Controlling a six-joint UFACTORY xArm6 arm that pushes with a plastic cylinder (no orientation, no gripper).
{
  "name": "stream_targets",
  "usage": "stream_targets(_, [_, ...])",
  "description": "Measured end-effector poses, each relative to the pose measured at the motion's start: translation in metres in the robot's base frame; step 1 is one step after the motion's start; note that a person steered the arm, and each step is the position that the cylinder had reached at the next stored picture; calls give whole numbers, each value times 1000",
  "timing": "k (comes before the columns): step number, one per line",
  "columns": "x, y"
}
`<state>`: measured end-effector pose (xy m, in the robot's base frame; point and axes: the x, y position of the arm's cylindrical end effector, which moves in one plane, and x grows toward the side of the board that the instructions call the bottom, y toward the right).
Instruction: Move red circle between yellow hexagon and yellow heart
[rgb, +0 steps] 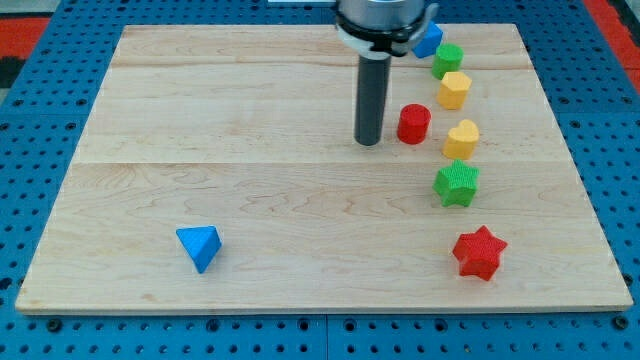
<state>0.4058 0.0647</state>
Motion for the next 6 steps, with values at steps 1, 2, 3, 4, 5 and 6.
stream_targets(1, [0,30])
stream_targets(2, [0,46])
stream_targets(3, [0,66])
stream_targets(4, [0,74])
stream_targets(5, [0,41])
stream_targets(6, [-8,33])
